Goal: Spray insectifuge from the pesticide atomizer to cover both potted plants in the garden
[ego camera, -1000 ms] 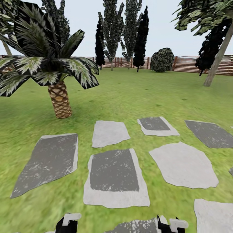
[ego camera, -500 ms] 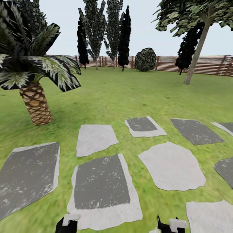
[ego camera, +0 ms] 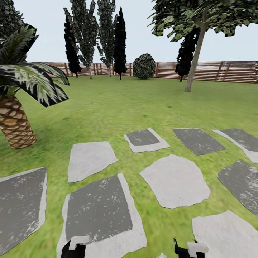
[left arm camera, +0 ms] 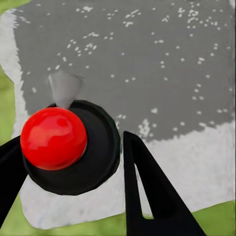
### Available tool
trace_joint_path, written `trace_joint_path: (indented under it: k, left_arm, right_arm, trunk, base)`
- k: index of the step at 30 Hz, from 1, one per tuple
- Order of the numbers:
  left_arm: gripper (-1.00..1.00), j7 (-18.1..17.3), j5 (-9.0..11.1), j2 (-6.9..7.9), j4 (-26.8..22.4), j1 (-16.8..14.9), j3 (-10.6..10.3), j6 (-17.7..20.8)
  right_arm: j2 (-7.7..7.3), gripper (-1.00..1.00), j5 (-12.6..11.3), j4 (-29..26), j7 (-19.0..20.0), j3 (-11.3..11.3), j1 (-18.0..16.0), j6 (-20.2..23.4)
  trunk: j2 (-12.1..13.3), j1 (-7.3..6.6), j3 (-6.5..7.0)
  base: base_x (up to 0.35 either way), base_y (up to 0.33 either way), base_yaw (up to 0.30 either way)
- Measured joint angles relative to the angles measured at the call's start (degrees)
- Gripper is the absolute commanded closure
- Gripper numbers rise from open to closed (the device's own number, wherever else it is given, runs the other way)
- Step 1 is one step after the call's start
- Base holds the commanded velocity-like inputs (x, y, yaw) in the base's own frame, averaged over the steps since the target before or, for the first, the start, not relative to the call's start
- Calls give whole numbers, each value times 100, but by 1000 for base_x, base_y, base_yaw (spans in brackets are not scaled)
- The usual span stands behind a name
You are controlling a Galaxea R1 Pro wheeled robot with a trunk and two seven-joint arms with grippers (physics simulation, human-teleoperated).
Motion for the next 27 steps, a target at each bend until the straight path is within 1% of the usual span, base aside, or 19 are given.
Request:
trace_joint_path:
  k: [27]
  left_arm:
    - [100, 0, 0, 2, 2, 0, 3, 0]
  right_arm:
    - [0, -100, 0, 0, 2, 0, 0, -4]
  trunk:
    - [0, 0, 0]
  base:
    - [0, 0, -271]
